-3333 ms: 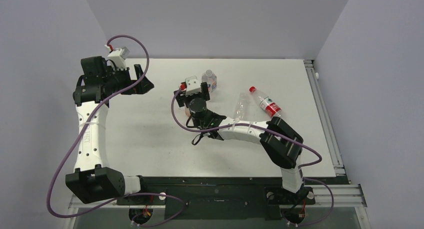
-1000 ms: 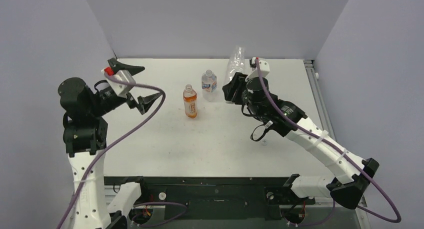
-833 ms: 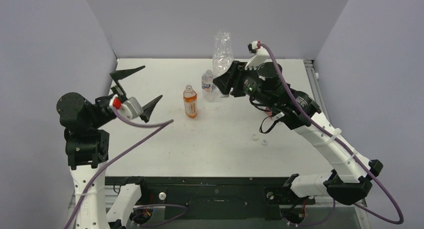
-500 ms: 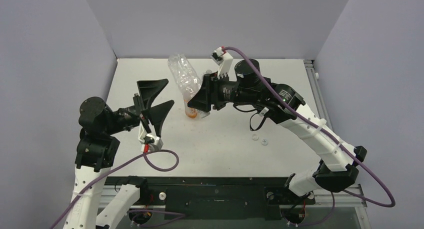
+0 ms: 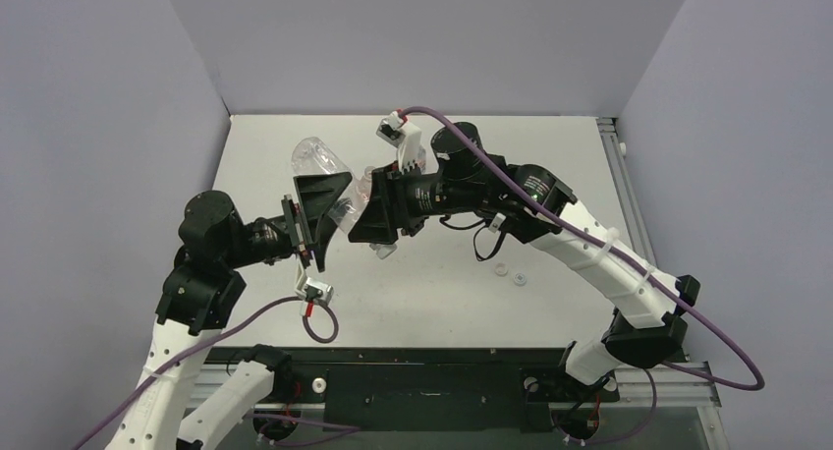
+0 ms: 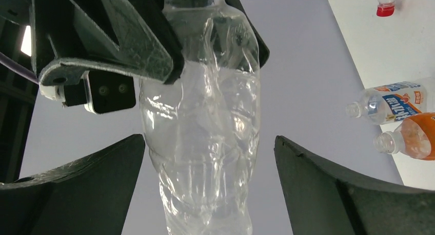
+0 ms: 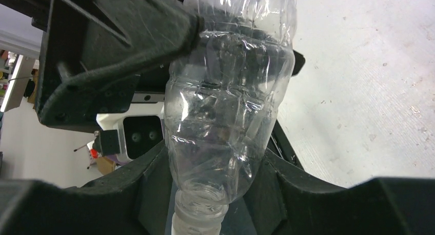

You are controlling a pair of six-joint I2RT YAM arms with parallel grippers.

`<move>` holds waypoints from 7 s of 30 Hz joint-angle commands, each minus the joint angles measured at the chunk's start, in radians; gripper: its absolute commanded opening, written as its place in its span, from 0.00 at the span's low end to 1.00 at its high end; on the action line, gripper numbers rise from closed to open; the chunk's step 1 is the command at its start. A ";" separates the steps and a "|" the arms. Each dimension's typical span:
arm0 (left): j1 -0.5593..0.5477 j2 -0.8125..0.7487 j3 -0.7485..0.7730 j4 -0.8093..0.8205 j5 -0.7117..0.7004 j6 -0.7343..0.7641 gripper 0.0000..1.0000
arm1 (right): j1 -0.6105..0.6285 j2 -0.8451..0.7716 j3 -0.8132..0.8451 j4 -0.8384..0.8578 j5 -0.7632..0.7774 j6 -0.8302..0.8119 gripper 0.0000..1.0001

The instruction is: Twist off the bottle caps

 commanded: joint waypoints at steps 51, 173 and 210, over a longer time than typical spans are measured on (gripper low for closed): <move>-0.128 -0.021 -0.082 0.292 -0.254 -1.922 0.38 | 0.137 0.034 0.161 0.334 0.741 -0.141 0.49; -0.133 -0.054 -0.105 0.261 -0.037 -1.961 0.34 | -0.276 -0.376 -0.436 0.374 0.395 -0.214 0.00; -0.134 -0.073 -0.163 0.307 -0.109 -1.982 0.31 | -0.007 -0.365 -1.360 0.748 0.970 0.122 0.66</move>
